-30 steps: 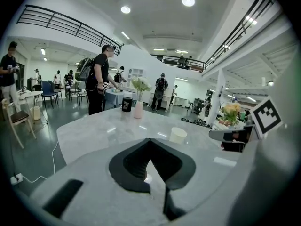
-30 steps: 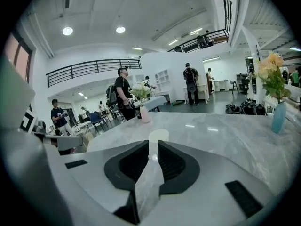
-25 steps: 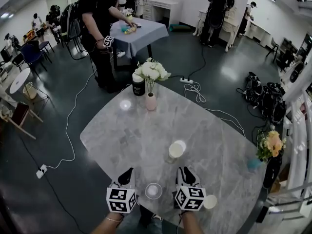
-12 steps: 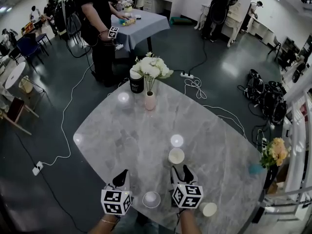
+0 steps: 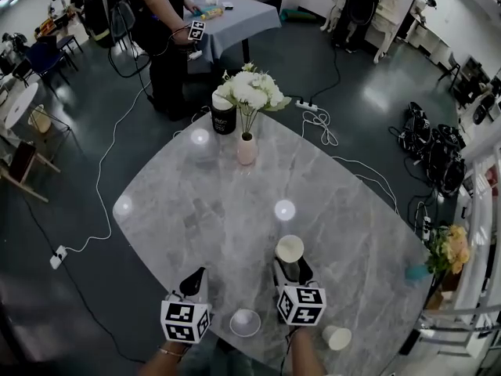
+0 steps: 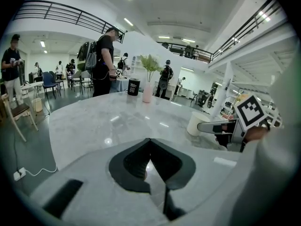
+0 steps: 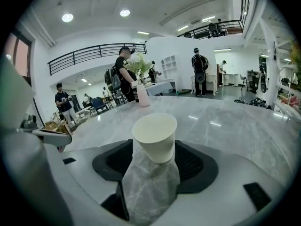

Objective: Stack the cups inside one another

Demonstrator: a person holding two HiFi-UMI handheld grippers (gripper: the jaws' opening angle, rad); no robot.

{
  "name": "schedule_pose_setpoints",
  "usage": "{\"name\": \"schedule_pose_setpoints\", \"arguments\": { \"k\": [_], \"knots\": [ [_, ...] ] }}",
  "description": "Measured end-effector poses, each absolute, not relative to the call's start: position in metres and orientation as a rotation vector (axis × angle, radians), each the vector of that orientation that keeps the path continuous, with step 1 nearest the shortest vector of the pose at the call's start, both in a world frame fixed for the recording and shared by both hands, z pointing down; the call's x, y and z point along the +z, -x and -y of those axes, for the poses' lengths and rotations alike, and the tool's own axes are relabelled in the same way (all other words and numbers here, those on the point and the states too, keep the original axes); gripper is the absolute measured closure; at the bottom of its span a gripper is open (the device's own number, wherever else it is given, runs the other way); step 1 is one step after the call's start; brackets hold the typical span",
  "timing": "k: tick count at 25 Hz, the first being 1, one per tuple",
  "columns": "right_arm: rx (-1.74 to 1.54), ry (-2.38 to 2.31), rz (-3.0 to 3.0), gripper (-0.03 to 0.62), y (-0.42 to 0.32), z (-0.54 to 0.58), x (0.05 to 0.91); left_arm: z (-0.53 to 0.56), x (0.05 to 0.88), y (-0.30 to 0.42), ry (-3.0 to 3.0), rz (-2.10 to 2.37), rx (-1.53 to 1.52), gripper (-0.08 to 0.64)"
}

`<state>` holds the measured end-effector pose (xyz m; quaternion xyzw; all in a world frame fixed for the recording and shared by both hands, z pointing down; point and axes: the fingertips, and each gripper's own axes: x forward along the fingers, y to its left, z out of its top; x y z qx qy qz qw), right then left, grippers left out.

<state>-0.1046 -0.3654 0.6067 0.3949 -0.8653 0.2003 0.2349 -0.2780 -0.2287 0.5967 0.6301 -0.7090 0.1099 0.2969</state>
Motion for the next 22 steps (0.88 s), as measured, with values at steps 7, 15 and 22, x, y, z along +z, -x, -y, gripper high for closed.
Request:
{"name": "schedule_pose_setpoints", "arguments": {
  "k": [7, 15, 22],
  "knots": [
    [0.519, -1.109, 2.361, 0.356, 0.112, 0.375, 0.613, 0.227, 0.606, 0.288, -1.655, 1.881, 0.294, 0.565],
    [0.522, -1.143, 2.357, 0.357, 0.113, 0.38, 0.615, 0.224, 0.61, 0.294, -1.648, 1.878, 0.292, 0.565],
    [0.539, -1.152, 2.356, 0.357, 0.11, 0.377, 0.611, 0.223, 0.609, 0.294, -1.654, 1.872, 0.287, 0.565]
  ]
}}
